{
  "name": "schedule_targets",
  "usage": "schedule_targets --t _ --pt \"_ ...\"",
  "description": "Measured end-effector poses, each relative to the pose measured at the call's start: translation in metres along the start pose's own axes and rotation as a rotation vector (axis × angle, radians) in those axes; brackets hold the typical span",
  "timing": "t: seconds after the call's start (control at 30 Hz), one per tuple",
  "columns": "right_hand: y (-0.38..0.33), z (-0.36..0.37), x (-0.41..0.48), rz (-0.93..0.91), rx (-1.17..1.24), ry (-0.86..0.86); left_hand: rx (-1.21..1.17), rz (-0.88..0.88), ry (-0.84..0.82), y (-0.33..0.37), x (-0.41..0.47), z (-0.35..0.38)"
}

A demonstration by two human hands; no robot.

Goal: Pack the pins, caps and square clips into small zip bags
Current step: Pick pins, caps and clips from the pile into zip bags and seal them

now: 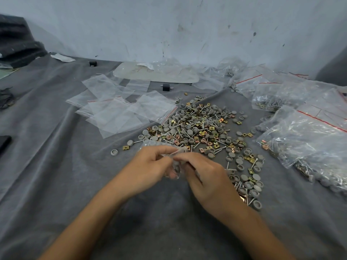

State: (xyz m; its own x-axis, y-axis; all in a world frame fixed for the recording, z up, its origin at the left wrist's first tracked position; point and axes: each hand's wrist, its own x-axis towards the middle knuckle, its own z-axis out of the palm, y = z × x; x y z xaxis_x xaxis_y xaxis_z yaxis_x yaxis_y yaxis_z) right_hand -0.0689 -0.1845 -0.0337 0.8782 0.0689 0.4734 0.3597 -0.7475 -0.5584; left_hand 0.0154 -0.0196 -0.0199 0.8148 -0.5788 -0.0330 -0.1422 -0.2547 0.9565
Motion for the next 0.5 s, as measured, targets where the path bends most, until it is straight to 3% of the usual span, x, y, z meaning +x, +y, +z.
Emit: schedule_targets --t 0.13,0.33,0.5 --pt "0.007 -0.021 0.006 0.064 -0.004 0.060 -0.013 -0.013 0.010 0.006 -0.003 -0.002" --pt "0.048 -0.066 0.002 0.495 -0.359 -0.011 0.036 -0.054 0.014 0.007 -0.005 -0.005" --pt "0.053 -0.074 0.001 0.656 -0.452 -0.071 0.046 -0.061 0.006 0.008 -0.006 -0.004"
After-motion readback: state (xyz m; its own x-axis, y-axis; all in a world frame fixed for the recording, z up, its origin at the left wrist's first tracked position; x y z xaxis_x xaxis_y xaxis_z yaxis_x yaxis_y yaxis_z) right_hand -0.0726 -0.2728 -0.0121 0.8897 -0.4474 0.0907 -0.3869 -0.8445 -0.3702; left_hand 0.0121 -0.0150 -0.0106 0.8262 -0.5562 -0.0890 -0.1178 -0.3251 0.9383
